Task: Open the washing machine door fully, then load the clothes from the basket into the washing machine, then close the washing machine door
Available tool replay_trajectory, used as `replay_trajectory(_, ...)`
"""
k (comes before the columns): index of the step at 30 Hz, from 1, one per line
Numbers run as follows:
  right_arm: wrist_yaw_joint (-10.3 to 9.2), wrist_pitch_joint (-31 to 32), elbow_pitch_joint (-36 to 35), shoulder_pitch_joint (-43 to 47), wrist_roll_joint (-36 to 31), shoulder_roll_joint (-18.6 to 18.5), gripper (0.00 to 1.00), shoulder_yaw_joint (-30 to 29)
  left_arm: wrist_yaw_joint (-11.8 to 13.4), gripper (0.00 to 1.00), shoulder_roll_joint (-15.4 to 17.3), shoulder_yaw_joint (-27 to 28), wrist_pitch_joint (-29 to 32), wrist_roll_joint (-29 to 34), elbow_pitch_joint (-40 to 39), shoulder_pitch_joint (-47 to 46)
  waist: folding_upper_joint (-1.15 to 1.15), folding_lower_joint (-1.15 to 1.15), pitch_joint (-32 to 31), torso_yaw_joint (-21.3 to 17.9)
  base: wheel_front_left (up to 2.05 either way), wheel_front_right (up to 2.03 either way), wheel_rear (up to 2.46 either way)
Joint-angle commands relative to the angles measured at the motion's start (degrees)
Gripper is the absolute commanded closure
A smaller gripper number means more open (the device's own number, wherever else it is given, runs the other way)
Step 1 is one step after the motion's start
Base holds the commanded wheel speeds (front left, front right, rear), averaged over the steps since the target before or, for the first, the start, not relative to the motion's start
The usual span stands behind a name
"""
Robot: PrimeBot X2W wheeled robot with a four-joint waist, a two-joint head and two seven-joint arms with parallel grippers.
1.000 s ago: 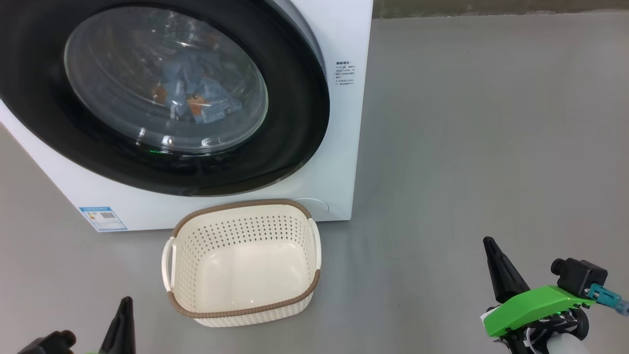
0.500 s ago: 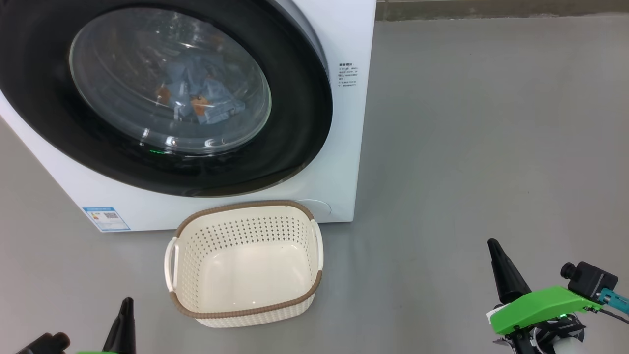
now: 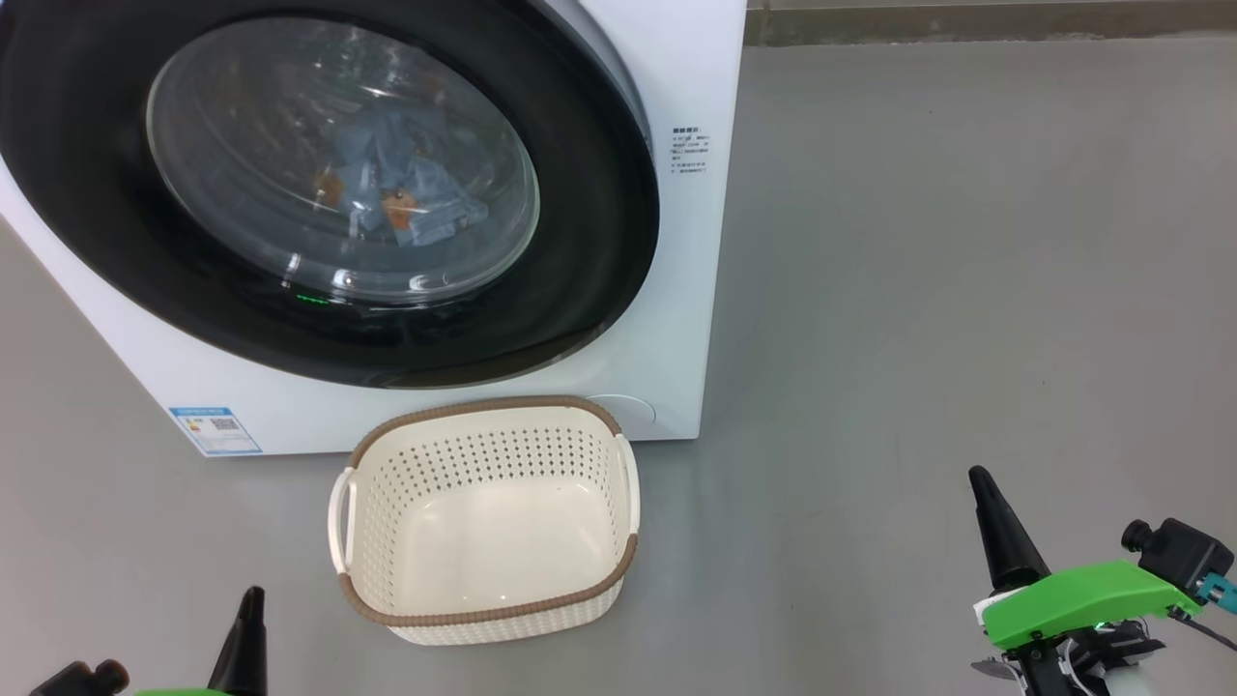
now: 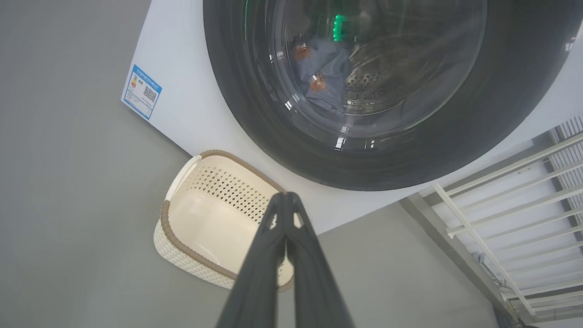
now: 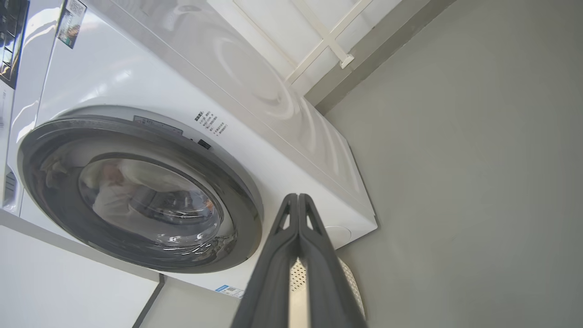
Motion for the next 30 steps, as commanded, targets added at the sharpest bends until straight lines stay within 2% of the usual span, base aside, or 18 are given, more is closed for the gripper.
replay_trajectory(1, 0.01, 0.37, -1.78, -0.11, 1.29, -0.17, 1.0, 0.09, -0.05, 1.0, 0.71, 1.4, 0.27, -1.01, -1.66, -2.82, 0.0, 0.0, -0.02, 0.02, 0.0, 0.0, 0.0)
replay_trajectory(30, 0.02, 5.3, -4.17, 1.24, 18.29, 1.14, 1.0, -2.43, -0.08, 1.0, -0.98, 3.52, 5.16, -17.26, -1.99, -4.1, 0.0, 0.0, -0.7, 0.84, 0.0, 0.0, 0.0)
